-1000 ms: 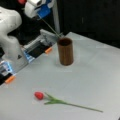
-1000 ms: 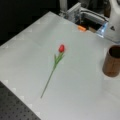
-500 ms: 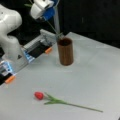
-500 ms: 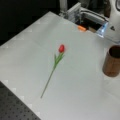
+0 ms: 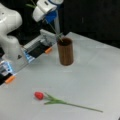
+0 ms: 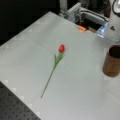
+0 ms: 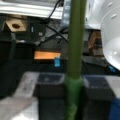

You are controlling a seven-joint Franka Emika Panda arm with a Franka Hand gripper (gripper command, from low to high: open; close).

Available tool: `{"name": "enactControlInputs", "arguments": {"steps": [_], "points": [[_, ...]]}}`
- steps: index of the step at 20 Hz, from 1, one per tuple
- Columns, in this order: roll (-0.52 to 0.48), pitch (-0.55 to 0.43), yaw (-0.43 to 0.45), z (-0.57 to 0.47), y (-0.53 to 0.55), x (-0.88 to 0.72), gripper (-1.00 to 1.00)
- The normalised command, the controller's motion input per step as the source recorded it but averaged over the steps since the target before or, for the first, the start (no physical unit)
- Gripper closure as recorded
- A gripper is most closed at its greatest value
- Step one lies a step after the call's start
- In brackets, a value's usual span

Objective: Flower insertion into a vase

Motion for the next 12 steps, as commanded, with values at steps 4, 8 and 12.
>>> {"name": "enactControlInputs", "arguments": {"steps": [4,8,12], "points": [[-0.204,0.317,-0.026,0.05,0.00,0.33,1.00],[-0.206,0.216,-0.040,-0.04,0.03,0.36,1.00],[-0.214,0.142,-0.039,-0.09,0.05,0.36,1.00]]}}
